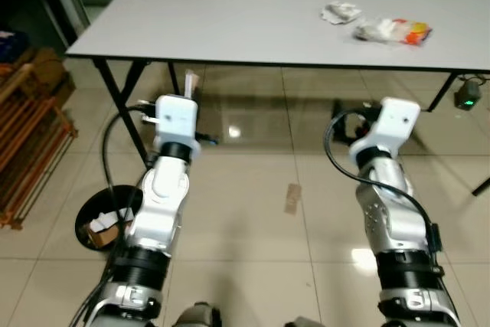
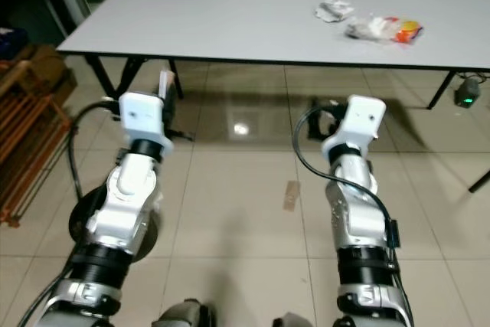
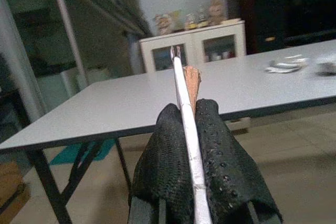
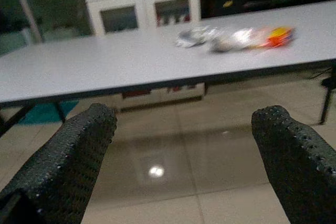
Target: Picking trash to rubbish bin
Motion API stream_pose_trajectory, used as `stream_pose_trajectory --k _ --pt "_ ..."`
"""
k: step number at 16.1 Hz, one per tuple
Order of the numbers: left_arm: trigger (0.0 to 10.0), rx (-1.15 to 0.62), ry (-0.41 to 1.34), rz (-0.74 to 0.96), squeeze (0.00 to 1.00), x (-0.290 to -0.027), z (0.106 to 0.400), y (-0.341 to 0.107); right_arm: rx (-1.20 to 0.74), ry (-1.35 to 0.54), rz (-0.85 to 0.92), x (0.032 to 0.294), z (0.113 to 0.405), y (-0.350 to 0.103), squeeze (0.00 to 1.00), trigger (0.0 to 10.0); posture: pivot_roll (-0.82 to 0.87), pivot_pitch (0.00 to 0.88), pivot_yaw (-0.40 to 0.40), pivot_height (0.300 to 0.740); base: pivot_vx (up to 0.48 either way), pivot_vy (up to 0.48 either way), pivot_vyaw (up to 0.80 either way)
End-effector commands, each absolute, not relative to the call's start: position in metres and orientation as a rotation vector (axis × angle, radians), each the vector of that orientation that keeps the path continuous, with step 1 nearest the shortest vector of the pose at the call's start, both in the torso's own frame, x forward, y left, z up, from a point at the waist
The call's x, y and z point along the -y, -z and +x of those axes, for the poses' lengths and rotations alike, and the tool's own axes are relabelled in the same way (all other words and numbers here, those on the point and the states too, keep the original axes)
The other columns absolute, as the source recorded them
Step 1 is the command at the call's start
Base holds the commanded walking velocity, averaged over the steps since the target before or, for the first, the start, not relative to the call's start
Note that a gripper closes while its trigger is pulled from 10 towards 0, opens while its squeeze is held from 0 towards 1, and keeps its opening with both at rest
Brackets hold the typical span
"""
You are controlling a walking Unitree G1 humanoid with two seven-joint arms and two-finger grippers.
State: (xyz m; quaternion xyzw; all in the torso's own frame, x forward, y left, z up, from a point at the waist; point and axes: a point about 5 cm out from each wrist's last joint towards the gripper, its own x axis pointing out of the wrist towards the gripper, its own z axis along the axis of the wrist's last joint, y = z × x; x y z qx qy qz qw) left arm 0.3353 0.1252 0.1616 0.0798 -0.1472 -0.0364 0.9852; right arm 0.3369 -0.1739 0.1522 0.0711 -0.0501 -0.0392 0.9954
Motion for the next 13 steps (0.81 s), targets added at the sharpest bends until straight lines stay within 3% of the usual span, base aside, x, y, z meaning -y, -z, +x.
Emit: stream_pose_trajectory --k 1,6,13 --pt "10.0 0.282 0.073 0.169 0.0 -0.1256 0.3366 -0.1612 0.11 0.071 0.146 0.1722 0.3381 -0.1572 0.0 10.0 -0.03 0.082 0.005 0.74 0.0 0.0 0.0" --pt "10.0 0.269 0.047 0.141 0.0 -0.1285 0.3363 -0.1603 0.1 0.053 0.163 0.1686 0.3377 -0.1557 0.0 10.0 -0.03 0.084 0.003 0.74 0.0 0.0 0.0" --pt "10.0 0.253 0.032 0.142 0.0 -0.1298 0.3368 -0.1589 0.09 0.032 0.167 0.1641 0.3373 -0.1544 0.0 10.0 -0.03 0.08 0.003 0.74 0.0 0.459 0.0"
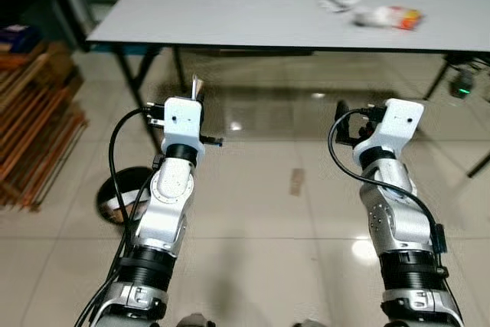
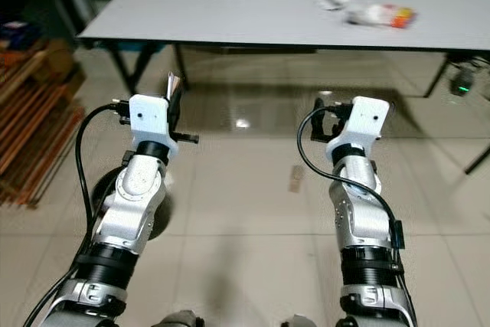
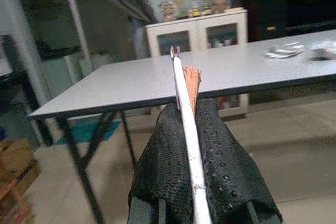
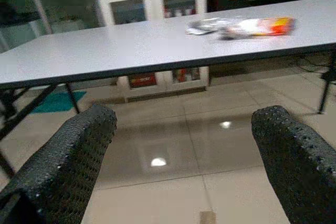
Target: Picking trash to rubbish bin
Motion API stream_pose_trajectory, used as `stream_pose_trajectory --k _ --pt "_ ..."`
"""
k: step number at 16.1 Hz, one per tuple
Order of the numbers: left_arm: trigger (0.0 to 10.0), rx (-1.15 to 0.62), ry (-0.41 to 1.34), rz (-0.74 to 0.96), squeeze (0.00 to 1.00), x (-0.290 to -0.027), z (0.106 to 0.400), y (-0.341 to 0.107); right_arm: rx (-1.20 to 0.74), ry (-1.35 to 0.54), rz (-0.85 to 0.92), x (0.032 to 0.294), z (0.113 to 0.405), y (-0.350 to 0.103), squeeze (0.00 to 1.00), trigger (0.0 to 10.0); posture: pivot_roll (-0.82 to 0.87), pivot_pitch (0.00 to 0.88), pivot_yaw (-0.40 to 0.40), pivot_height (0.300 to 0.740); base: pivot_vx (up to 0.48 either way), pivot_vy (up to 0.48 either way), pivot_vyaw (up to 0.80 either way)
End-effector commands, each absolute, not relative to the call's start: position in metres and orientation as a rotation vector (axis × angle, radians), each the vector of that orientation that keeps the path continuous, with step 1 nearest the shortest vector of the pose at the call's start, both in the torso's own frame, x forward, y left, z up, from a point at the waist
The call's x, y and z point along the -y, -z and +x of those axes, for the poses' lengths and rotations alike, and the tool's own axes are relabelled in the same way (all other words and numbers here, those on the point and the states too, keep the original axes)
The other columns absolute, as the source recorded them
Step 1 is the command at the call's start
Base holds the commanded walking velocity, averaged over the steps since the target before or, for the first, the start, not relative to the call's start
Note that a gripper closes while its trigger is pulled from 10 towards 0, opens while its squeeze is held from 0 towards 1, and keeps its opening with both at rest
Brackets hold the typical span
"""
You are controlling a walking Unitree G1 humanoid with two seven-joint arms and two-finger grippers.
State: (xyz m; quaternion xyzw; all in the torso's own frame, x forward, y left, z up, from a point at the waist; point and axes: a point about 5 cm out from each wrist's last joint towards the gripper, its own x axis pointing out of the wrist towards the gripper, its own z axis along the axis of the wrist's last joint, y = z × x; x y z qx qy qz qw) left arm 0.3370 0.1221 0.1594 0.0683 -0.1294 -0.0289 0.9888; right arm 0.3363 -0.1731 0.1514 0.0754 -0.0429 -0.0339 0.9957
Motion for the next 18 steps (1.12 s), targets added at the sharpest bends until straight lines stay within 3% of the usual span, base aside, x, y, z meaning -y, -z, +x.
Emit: stream_pose_trajectory --k 1,13,18 --pt "10.0 0.253 0.033 0.141 0.0 -0.13 0.337 -0.159 0.09 0.031 0.167 0.164 0.338 -0.155 0.0 10.0 -0.03 0.074 0.005 0.74 0.0 0.48 0.0" --pt "10.0 0.246 0.036 0.16 0.0 -0.131 0.338 -0.159 0.086 0.013 0.179 0.159 0.337 -0.153 0.0 10.0 -0.03 0.064 0.014 0.74 0.0 0.474 0.0" --pt "10.0 0.2 0.095 0.193 0.0 -0.121 0.336 -0.149 0.081 0.017 0.185 0.159 0.336 -0.152 0.0 10.0 -0.03 0.078 0.018 0.74 0.0 0.0 0.0"
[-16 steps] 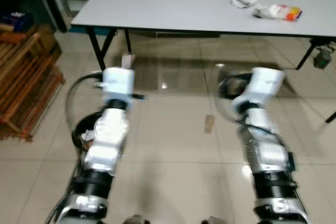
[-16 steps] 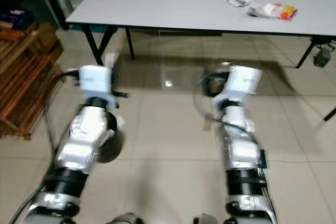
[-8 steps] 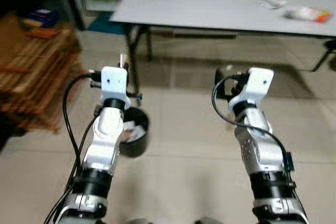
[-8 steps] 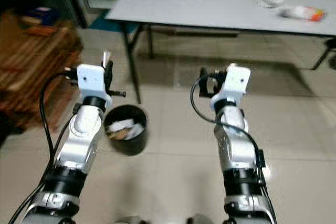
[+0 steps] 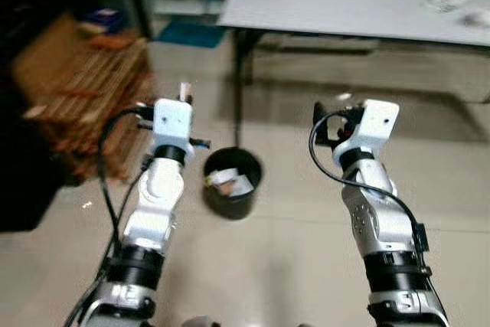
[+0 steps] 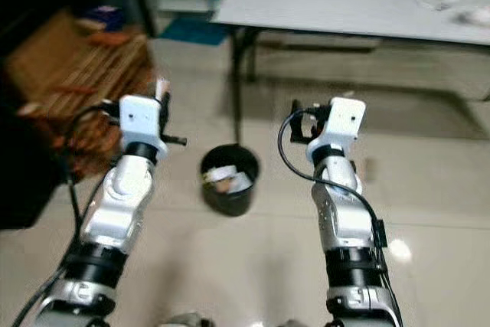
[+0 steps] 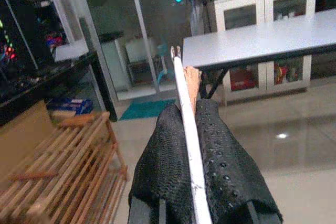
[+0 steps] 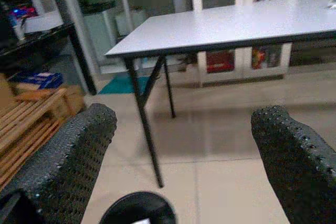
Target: Picking trash to rubbish bin
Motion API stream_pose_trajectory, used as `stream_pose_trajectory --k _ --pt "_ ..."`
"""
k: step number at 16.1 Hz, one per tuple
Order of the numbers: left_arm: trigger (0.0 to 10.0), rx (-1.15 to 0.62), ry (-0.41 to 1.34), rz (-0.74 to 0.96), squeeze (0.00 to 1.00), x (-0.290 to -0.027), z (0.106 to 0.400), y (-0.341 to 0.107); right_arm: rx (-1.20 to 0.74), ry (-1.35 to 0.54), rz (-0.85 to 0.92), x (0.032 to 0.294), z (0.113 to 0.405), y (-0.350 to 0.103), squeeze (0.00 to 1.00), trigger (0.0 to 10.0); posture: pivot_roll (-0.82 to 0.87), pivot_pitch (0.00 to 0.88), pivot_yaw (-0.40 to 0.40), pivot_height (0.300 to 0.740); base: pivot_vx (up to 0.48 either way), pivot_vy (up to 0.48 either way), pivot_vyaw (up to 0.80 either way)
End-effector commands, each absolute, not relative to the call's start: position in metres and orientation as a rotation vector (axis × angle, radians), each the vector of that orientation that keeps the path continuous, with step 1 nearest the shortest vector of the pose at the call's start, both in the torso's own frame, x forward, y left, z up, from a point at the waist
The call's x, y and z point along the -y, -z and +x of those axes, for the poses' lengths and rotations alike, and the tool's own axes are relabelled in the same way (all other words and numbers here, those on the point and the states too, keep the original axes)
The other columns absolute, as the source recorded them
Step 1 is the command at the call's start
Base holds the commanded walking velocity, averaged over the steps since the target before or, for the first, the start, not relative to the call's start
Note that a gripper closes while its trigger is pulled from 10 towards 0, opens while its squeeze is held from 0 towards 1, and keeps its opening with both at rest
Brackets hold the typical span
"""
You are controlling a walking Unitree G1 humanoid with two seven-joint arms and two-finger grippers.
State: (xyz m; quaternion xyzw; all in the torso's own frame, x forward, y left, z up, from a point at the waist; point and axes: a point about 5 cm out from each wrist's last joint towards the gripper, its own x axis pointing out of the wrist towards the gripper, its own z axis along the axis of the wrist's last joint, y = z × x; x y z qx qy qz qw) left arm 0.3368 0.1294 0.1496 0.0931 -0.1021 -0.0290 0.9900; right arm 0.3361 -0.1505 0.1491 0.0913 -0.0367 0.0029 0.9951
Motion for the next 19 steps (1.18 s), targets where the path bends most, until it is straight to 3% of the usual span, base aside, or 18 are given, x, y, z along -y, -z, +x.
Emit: stream_pose_trajectory --k 1,19 --pt "10.0 0.191 0.095 0.184 0.0 -0.1208 0.336 -0.1486 0.08 0.017 0.186 0.1594 0.3355 -0.1515 0.0 10.0 -0.03 0.081 0.018 0.74 0.0 0.0 0.0" --pt "10.0 0.151 0.081 0.204 0.0 -0.1282 0.3361 -0.1448 0.062 0.003 0.184 0.1556 0.3367 -0.1497 0.0 10.0 -0.02 0.095 0.02 0.74 0.43 0.0 0.0"
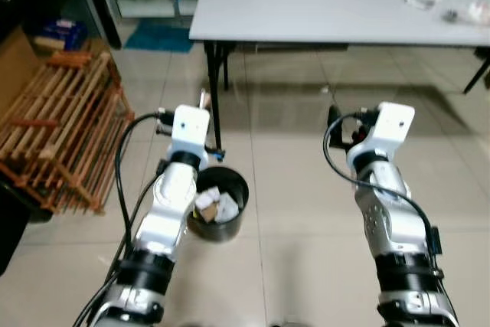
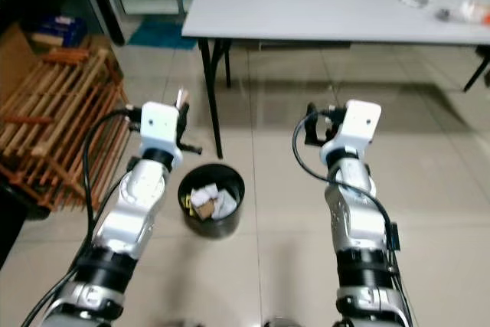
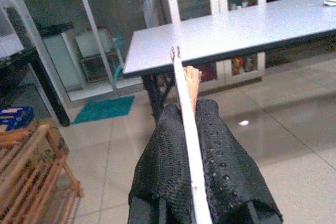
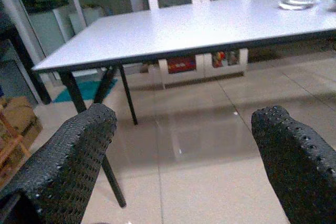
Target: Picking trash to rubbish bin
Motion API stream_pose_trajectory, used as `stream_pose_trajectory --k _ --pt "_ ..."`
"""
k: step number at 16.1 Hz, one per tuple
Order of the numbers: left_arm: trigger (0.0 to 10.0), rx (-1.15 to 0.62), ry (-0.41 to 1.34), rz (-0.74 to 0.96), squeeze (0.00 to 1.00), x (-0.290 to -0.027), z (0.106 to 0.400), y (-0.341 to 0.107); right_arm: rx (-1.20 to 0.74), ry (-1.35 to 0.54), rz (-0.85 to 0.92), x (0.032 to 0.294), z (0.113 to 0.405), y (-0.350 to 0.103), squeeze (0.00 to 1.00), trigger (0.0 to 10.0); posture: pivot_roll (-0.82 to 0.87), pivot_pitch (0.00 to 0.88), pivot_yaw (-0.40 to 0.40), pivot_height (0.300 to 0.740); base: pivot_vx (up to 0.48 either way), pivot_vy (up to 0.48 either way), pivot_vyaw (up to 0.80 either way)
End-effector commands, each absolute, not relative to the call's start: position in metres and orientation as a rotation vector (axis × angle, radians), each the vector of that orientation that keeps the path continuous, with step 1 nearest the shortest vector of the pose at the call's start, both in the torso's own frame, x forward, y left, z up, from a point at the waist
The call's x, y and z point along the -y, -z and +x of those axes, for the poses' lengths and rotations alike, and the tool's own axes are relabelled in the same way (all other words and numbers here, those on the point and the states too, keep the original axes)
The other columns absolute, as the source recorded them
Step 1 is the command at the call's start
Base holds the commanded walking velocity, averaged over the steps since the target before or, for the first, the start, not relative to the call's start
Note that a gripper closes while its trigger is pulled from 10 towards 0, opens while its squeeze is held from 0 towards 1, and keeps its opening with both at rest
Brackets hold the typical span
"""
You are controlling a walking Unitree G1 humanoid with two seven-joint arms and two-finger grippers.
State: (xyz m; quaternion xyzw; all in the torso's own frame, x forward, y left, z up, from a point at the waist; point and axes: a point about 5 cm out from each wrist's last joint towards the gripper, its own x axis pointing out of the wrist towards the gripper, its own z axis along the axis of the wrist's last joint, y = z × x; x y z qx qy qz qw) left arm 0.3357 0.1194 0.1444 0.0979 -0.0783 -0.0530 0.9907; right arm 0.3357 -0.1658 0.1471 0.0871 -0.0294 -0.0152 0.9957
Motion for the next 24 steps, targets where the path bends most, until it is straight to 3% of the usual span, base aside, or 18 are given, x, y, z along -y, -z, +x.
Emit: stream_pose_trajectory --k 1,18,21,24 --pt "10.0 0.15 0.08 0.205 0.0 -0.129 0.336 -0.145 0.062 0.002 0.185 0.155 0.337 -0.15 0.0 10.0 -0.02 0.095 0.022 0.74 0.461 0.0 0.0" --pt "10.0 0.134 0.116 0.214 0.0 -0.126 0.335 -0.141 0.065 -0.011 0.189 0.151 0.337 -0.15 0.0 10.0 -0.02 0.085 0.027 0.74 0.461 0.0 0.0" --pt "10.0 0.09 0.165 0.22 0.0 -0.122 0.333 -0.129 0.066 -0.014 0.191 0.15 0.338 -0.15 0.0 10.0 -0.02 0.078 0.029 0.74 0.461 0.0 0.0" --pt "10.0 -0.052 0.255 0.262 0.0 -0.114 0.325 -0.089 0.066 -0.016 0.191 0.15 0.338 -0.15 0.0 10.0 -0.03 0.067 0.028 0.74 0.107 0.0 0.0"
